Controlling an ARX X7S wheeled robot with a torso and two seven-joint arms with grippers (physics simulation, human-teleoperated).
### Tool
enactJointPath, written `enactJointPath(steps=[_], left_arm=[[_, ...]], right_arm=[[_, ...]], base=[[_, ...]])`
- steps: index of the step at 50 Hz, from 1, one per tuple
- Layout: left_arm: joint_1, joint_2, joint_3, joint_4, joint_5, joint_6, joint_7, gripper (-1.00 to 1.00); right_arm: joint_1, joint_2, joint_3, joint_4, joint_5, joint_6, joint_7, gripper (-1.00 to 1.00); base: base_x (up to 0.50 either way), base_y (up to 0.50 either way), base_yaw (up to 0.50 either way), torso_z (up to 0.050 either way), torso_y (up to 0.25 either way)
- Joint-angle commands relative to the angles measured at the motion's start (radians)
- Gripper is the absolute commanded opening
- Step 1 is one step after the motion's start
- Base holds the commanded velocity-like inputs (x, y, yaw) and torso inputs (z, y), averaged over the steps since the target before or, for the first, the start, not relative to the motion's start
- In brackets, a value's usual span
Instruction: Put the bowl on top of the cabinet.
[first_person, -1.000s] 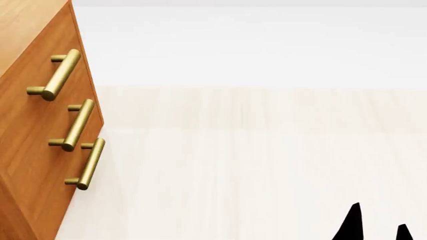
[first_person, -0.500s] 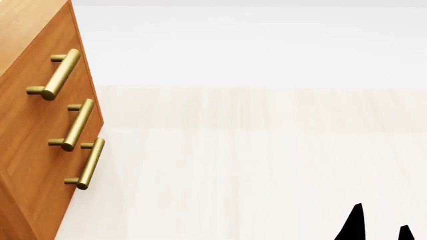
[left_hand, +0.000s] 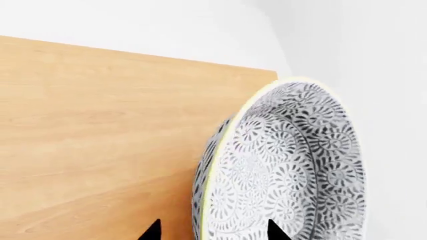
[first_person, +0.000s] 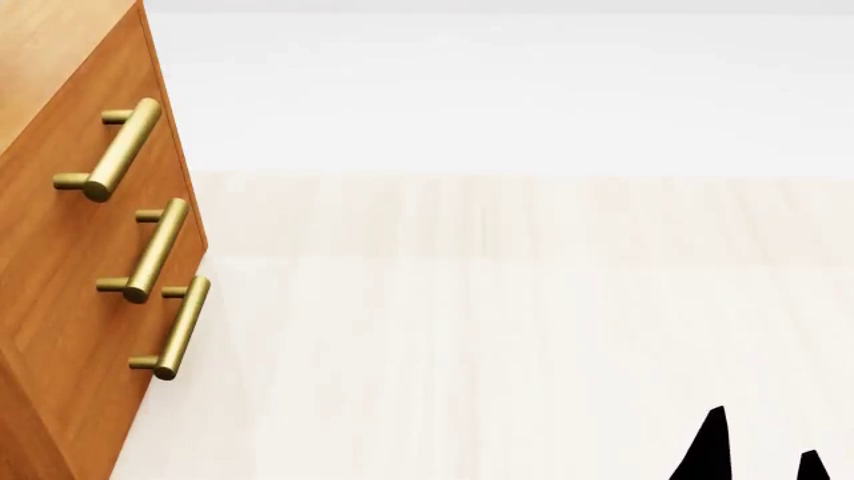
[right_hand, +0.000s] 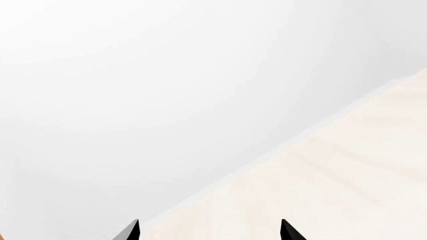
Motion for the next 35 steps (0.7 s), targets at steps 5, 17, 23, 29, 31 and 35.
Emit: enactJointPath(steps=[5,17,23,29,31,35], left_arm=[[-0.004,-0.006,-0.007,0.009,0.034,0.005,-0.004,1.00],[-0.016,-0.016,-0.012,0.040,0.057,0.021,-0.018,1.00],[-0.026,-0.026,-0.015,0.061,0.066,0.030,-0.029,1.00],[-0.042,-0.039,-0.015,0.103,0.085,0.048,-0.039,1.00],[-0.049,-0.040,-0.009,0.113,0.095,0.047,-0.050,1.00],[-0.075,-0.037,0.003,0.129,0.122,0.046,-0.066,1.00]], right_arm=[[-0.001,-0.001,0.003,-0.002,-0.001,0.001,-0.001,1.00],[-0.006,-0.001,0.005,-0.008,-0.001,0.001,-0.002,1.00],[-0.010,0.000,0.006,-0.014,-0.002,-0.001,-0.002,1.00],[-0.015,0.001,0.007,-0.021,-0.004,-0.002,-0.003,1.00],[-0.014,-0.001,0.005,-0.020,-0.006,-0.001,-0.003,1.00],[-0.019,0.001,0.007,-0.027,-0.006,-0.003,-0.003,1.00]], base=[[0.00,0.00,0.00,0.000,0.000],[0.00,0.00,0.00,0.000,0.000],[0.00,0.00,0.00,0.000,0.000],[0.00,0.00,0.00,0.000,0.000],[0.00,0.00,0.00,0.000,0.000],[0.00,0.00,0.00,0.000,0.000]])
